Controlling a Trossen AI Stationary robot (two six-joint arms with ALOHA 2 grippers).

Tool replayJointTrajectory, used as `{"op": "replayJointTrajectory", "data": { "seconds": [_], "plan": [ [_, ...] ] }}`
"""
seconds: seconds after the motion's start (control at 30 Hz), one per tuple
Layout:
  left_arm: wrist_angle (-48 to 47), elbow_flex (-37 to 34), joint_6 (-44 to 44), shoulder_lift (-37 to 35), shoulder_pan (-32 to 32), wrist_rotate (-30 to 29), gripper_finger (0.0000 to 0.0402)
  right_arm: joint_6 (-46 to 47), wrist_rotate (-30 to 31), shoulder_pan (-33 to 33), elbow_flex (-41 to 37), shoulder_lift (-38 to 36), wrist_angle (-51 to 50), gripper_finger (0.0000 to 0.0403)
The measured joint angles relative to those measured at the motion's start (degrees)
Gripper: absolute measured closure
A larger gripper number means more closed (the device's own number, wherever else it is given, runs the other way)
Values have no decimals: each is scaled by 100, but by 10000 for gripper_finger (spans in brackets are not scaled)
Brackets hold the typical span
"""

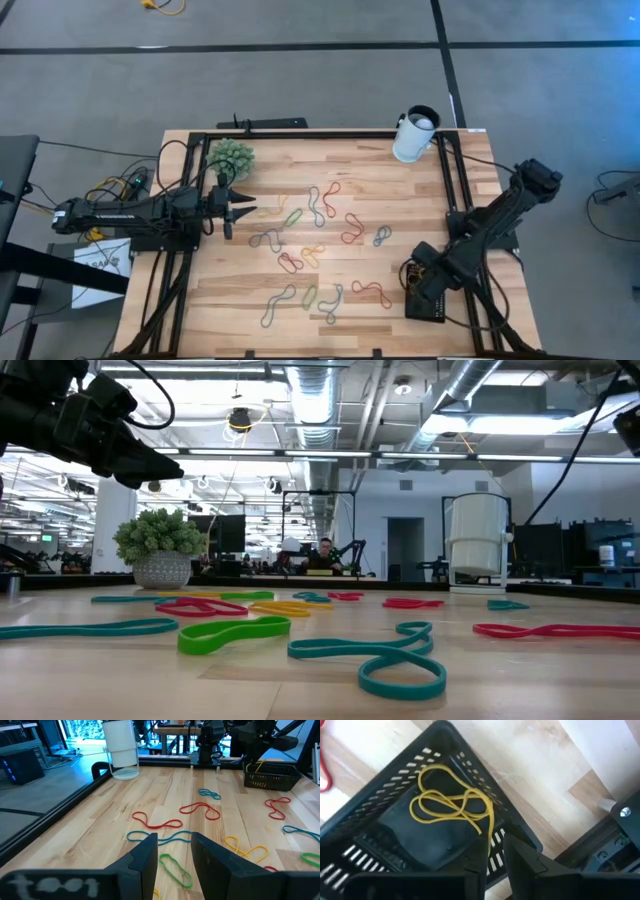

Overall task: Pick and place items into bin
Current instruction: Put the bottom right yellow rubberband into the black basket, then put the bottom yellow rubberband into the black basket

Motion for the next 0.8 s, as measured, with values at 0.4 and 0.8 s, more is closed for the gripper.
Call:
{"op": "replayJointTrajectory", "data": {
  "seconds": [0.4, 0.8],
  "plan": [
    [0, 0, -2, 0, 0, 0, 292, -180, -419, -78, 4, -81, 39, 319],
    [2, 0, -2, 0, 0, 0, 292, -1679, 372, -768, 280, -81, 426, 319]
  ]
}}
